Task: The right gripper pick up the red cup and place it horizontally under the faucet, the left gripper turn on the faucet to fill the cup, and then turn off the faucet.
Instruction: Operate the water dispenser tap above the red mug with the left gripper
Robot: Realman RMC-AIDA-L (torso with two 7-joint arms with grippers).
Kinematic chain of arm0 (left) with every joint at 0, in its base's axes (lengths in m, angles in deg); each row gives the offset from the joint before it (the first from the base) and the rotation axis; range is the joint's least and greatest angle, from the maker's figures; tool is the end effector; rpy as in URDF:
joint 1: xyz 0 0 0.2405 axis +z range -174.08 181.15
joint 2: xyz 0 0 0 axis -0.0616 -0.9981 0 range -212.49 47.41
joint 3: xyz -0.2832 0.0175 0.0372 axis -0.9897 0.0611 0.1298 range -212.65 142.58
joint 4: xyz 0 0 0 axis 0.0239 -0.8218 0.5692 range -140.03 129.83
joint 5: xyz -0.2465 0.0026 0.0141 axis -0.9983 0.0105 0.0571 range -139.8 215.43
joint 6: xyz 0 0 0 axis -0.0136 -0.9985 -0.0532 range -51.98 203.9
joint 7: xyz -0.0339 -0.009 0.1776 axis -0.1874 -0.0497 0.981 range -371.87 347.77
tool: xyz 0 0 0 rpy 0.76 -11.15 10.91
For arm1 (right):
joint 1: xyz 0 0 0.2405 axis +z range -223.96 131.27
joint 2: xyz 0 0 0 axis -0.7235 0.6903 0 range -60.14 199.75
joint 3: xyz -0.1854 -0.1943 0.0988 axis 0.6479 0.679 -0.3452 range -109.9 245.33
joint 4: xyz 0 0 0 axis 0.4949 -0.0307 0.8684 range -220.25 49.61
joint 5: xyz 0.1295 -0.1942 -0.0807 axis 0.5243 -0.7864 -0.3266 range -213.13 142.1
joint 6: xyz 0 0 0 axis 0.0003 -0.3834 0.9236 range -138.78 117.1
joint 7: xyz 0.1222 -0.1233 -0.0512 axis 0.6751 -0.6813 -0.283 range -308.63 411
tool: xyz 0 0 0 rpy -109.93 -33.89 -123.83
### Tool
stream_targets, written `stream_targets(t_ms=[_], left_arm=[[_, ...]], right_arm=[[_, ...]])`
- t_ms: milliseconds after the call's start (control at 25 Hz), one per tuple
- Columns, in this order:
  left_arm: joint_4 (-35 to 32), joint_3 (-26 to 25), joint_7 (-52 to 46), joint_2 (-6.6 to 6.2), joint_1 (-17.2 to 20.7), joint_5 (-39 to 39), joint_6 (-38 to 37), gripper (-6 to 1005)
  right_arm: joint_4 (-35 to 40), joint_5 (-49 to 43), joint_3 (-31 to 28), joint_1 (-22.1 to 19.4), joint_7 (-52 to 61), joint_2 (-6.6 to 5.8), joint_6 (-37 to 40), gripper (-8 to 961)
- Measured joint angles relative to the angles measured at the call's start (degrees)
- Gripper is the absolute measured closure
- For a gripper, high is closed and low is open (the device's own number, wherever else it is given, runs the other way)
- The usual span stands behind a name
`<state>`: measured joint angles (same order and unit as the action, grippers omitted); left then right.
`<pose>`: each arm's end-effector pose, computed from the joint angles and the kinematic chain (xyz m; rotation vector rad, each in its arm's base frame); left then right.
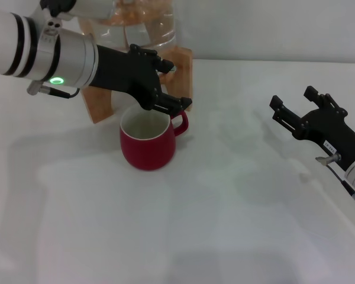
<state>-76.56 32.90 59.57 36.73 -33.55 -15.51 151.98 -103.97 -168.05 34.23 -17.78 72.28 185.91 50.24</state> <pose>-0.1500 0.4611 -0.0277 -2.7380 -0.2015 -0.0983 0.3048 0.4078 -0.1080 -1.9138 0.6523 0.9007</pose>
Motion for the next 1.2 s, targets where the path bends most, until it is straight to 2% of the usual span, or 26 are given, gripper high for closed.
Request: stream_targets(t_ms=[760, 920, 1080, 1200], left_arm=[[-0.16, 0.17, 0.00, 0.00, -0.01, 0.83, -2.46, 124], [-0.50, 0.44, 0.41, 0.00, 0.18, -0.96, -2.56, 124], [-2.98, 2.11, 0.86, 0.03, 1.75, -4.48, -2.94, 124], [-6.00, 4.05, 3.01, 0.14, 5.04, -9.30, -5.02, 124]], right_arm=[[0.12, 0.06, -0.26, 0.21, 0.00, -0.09, 0.03, 80], [0.10, 0.09, -0.59, 0.04, 0.00, -0.09, 0.07, 80], [0.05, 0.09, -0.61, 0.02, -0.03, -0.09, 0.09, 81], [-0.01, 0.10, -0.62, 0.05, -0.24, -0.09, 0.17, 81]])
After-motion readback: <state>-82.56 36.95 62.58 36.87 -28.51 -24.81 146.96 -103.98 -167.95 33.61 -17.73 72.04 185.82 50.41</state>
